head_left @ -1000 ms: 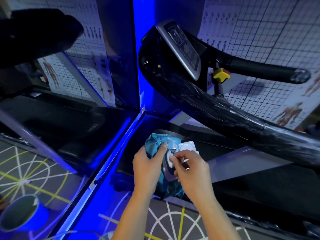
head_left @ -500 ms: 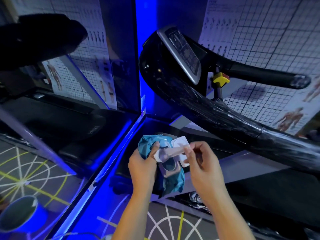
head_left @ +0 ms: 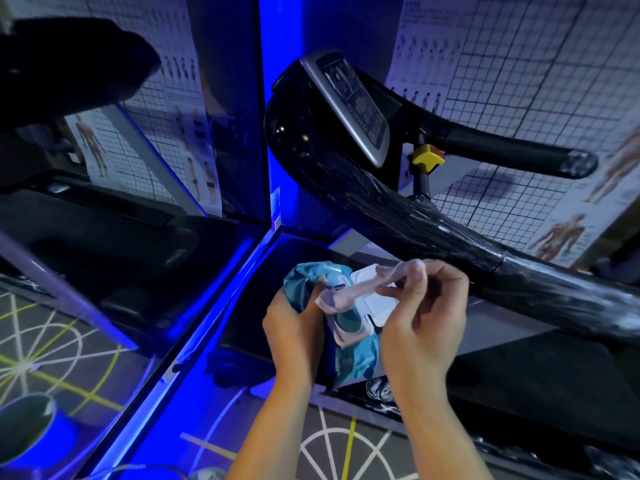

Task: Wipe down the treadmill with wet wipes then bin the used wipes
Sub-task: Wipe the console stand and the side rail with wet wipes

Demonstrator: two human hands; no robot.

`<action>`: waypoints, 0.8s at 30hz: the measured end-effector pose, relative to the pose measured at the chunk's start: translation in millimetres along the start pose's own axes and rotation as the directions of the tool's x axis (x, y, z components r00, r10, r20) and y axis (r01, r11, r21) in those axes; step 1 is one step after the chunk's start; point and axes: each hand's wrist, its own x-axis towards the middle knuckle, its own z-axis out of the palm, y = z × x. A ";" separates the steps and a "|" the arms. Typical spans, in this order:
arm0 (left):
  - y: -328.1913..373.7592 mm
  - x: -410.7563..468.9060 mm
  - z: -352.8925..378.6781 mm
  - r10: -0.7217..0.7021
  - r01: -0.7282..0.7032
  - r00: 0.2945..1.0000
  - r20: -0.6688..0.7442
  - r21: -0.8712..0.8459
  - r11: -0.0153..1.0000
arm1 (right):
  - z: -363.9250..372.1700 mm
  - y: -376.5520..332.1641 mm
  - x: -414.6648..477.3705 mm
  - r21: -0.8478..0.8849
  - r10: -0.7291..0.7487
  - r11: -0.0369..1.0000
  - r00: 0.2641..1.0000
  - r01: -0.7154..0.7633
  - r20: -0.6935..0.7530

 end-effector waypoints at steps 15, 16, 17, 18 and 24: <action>-41.7 42.0 -50.5 -0.286 0.254 0.913 -0.291 -0.143 0.957 | -10.0 -1.8 86.3 -0.026 -0.123 0.992 0.991 0.121 -0.055; -46.9 46.8 -58.7 -0.309 0.271 0.898 -0.314 -0.160 0.949 | -5.9 -2.2 86.8 -0.034 -0.154 0.987 0.988 0.154 0.021; -51.1 51.3 -65.4 -0.332 0.286 0.885 -0.327 -0.182 0.941 | 0.1 -1.5 85.4 -0.037 -0.178 0.982 0.976 0.183 0.125; -54.9 54.9 -71.5 -0.341 0.294 0.882 -0.326 -0.187 0.938 | 7.2 0.5 82.5 -0.044 -0.186 0.978 0.953 0.202 0.241; -51.9 69.2 -85.7 -0.283 0.215 0.902 -0.325 -0.229 0.949 | 64.3 12.5 87.8 -0.213 -0.158 0.937 0.882 0.275 0.444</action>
